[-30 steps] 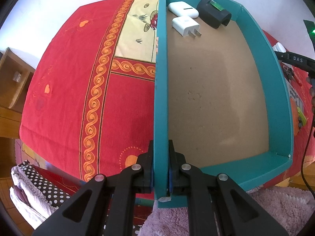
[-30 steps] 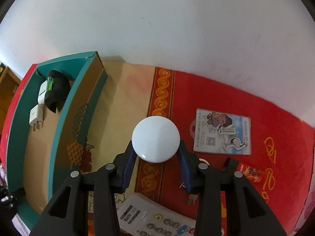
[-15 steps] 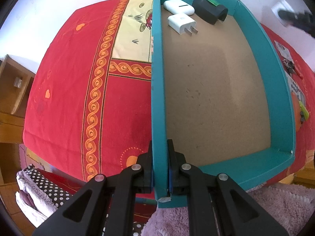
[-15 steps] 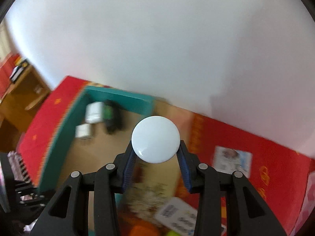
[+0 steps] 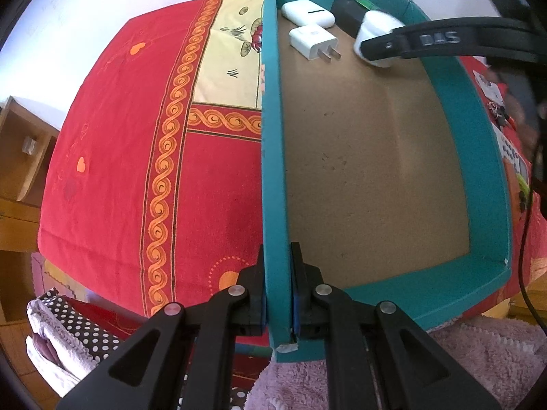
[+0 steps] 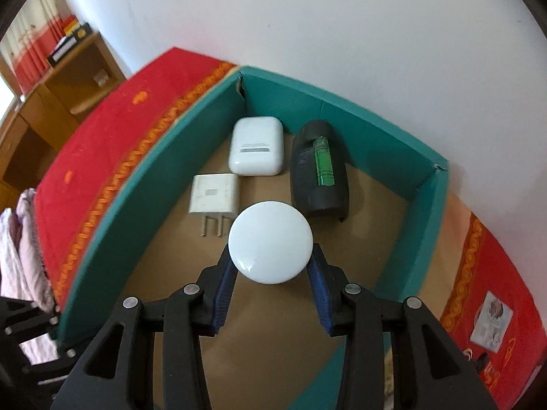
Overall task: Organize objects
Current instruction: 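Carry the pill jar into the teal box and release it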
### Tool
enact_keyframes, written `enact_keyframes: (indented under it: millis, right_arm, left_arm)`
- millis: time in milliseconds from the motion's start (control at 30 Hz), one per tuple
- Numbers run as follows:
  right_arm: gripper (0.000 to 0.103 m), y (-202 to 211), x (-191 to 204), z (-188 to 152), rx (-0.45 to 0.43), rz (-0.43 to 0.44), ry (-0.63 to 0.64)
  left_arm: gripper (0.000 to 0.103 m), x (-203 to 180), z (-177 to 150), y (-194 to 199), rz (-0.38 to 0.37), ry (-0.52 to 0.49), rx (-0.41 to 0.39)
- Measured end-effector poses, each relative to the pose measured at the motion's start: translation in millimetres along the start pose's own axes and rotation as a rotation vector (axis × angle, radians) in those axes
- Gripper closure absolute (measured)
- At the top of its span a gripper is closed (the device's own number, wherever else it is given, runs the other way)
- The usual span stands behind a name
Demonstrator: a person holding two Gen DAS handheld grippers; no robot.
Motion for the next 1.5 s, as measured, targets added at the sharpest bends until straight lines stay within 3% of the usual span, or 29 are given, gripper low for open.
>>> enact_keyframes:
  millis: [367, 1300, 1500]
  right_arm:
    - [0.061, -21, 8, 14, 0.000, -0.011, 0.010]
    - [0.061, -29, 13, 13, 0.010, -0.054, 0.006]
    - [0.051, -15, 15, 13, -0.037, -0.032, -0.011]
  left_arm:
    - [0.095, 0, -2, 1, 0.000, 0.000, -0.001]
    - [0.095, 4, -2, 1, -0.008, 0.007, -0.006]
    - [0.095, 4, -3, 1, -0.009, 0.007, -0.007]
Point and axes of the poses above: each gripper's, at about its wrist camera, not at the fingertips, and y roughly against the way its jaws point, x to its left, z to its top, the point moved 4 cm from there along -y, roughly the way its jaws point, and after that the axes turned 2 degrees about -x, right-handed, at the moved point
